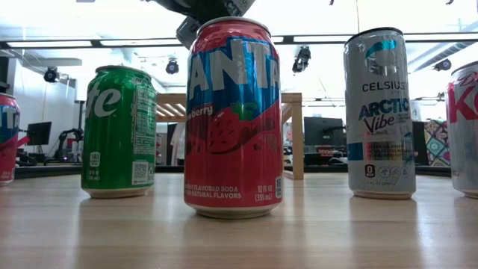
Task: Place canned beverage on shelf
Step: Put the top blue soda can on the shelf
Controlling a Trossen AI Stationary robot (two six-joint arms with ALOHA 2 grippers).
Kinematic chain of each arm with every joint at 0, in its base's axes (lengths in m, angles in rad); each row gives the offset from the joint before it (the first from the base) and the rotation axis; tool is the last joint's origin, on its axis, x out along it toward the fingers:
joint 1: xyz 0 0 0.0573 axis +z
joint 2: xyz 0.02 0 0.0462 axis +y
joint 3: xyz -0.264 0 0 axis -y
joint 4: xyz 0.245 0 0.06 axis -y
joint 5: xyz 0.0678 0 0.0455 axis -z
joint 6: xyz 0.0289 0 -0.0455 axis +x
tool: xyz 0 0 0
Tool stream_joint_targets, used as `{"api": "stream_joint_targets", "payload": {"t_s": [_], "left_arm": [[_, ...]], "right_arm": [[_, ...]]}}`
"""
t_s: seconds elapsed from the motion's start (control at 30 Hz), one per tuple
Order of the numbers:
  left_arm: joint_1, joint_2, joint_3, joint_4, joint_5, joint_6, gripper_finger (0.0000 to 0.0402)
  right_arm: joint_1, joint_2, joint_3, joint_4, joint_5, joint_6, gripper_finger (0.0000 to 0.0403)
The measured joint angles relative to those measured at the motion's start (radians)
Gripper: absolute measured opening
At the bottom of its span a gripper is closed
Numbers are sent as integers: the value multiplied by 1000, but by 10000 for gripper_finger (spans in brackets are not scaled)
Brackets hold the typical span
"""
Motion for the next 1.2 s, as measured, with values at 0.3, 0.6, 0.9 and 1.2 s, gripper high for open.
{"api": "stream_joint_targets", "payload": {"t_s": [0.3,0.6,0.9,1.2], "left_arm": [[-14,-14,-72,33,14,-28,226],[-55,-147,-176,206,52,128,226],[-49,-440,-430,663,463,407,226],[-43,-593,-595,839,551,424,226]], "right_arm": [[0,-40,1,94,4,-45,354],[0,-145,-5,166,-7,-189,357],[0,-205,-190,367,-69,-249,358],[11,-169,-492,1004,-98,-270,358]]}}
